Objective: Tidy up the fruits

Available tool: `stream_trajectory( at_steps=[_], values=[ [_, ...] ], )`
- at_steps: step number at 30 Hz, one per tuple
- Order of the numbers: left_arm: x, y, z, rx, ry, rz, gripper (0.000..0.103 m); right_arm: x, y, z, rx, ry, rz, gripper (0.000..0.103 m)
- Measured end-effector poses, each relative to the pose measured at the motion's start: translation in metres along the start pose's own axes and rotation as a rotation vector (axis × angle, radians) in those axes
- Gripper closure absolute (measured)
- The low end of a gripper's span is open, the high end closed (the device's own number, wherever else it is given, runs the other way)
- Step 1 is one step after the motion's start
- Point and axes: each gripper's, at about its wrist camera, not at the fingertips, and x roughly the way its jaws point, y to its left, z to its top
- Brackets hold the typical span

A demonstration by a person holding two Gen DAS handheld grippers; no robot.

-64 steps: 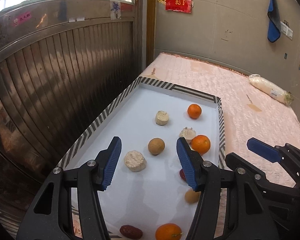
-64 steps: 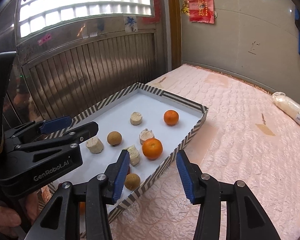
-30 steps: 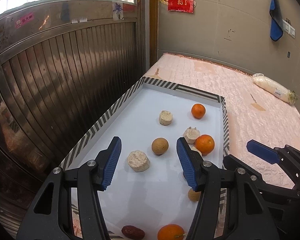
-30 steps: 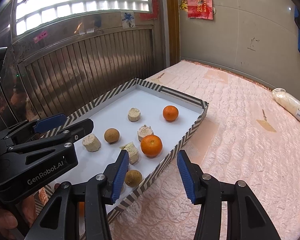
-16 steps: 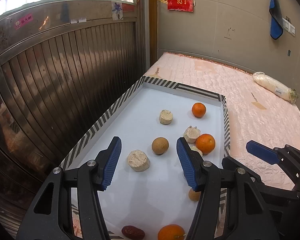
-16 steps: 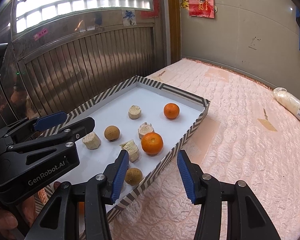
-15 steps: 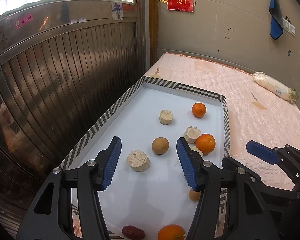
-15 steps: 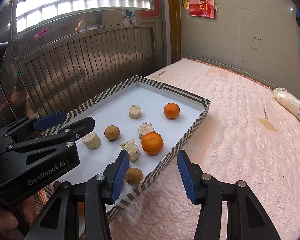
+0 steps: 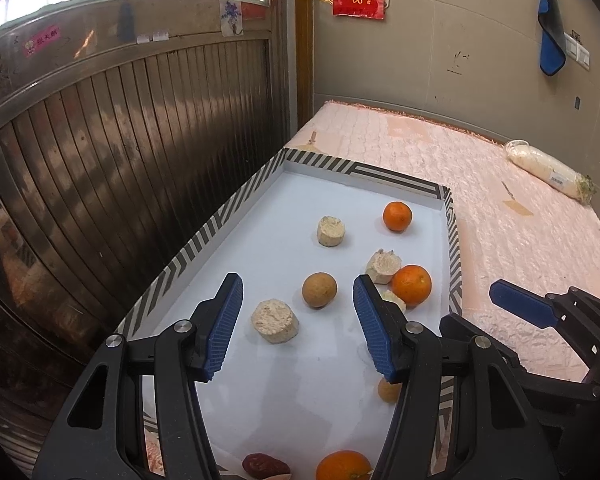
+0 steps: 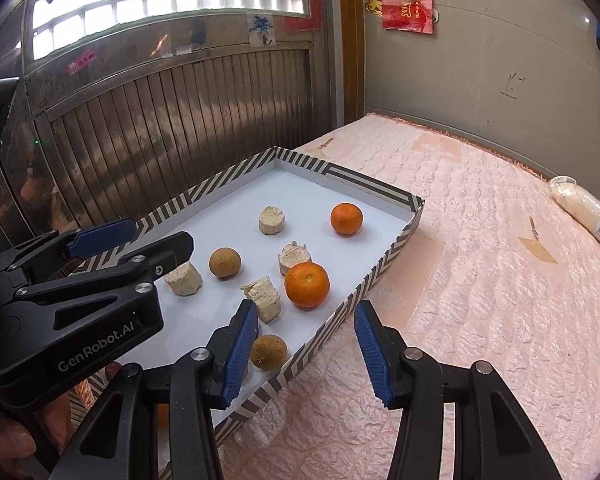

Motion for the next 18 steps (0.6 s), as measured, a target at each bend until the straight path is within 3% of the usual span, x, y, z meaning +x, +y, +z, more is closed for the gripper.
stream_trajectory(
  at_steps=[18],
  values=[
    [0.0001,-0.0068,0.0012,0.018,-0.020,0.023,0.045,0.0016,-0.0051,-0.0022,0.016,0.007,-0.001,0.054]
  ],
)
